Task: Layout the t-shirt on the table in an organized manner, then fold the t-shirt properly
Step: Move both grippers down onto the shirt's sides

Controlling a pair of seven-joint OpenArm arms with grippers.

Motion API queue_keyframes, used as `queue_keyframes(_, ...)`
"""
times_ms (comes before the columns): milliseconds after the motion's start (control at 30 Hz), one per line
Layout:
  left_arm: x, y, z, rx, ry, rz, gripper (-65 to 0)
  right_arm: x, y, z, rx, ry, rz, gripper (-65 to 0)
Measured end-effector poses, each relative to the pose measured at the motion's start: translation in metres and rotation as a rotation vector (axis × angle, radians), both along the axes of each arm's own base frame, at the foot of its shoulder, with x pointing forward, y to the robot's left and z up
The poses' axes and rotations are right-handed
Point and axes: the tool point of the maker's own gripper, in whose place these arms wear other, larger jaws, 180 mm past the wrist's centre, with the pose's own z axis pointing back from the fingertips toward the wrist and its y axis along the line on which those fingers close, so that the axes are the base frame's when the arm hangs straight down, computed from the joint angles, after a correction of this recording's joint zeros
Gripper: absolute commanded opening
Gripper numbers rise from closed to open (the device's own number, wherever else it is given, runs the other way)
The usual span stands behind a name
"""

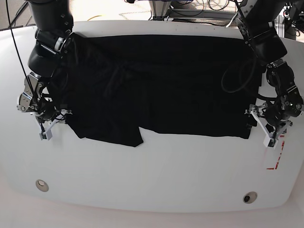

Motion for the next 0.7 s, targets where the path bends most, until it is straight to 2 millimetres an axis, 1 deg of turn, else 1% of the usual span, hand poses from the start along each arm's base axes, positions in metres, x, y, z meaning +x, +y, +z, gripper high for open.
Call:
queue_keyframes(200, 0.000, 0.001, 0.000, 0.003, 0.001, 0.001, -20.4, 0.000, 0.005, -0.002, 0.009, -0.006, 0.003, -30.0)
queue_keyframes(433, 0.000, 0.001, 0.000, 0.003, 0.000, 0.001, -20.4, -0.002, 0.018, -0.003, 0.021, -0.018, 0.012, -30.4)
queue_keyframes(500, 0.000, 0.001, 0.001, 0.002, -0.001, 0.001, -20.4, -0.004, 0.023, -0.004, 0.010, -0.011, 0.025, -33.8)
queue_keyframes(567, 0.001, 0.001, 0.001, 0.002, -0.002, 0.001, -20.4, -0.005, 0.028, -0.004, 0.006, -0.019, 0.032, -40.6)
queue_keyframes(633, 0.001, 0.001, 0.000, -0.001, 0.000, 0.001, -20.4, -0.007, 0.032, -0.004, 0.008, -0.023, 0.037, -49.6)
queue_keyframes(667, 0.001, 0.001, -0.001, -0.004, 0.004, 0.002, -20.4, -0.008, 0.033, -0.004, 0.007, -0.024, 0.038, -52.2)
queue_keyframes(700, 0.001, 0.001, -0.003, -0.008, 0.011, 0.003, -20.4, -0.009, 0.033, -0.005, 0.007, -0.022, 0.039, -57.5)
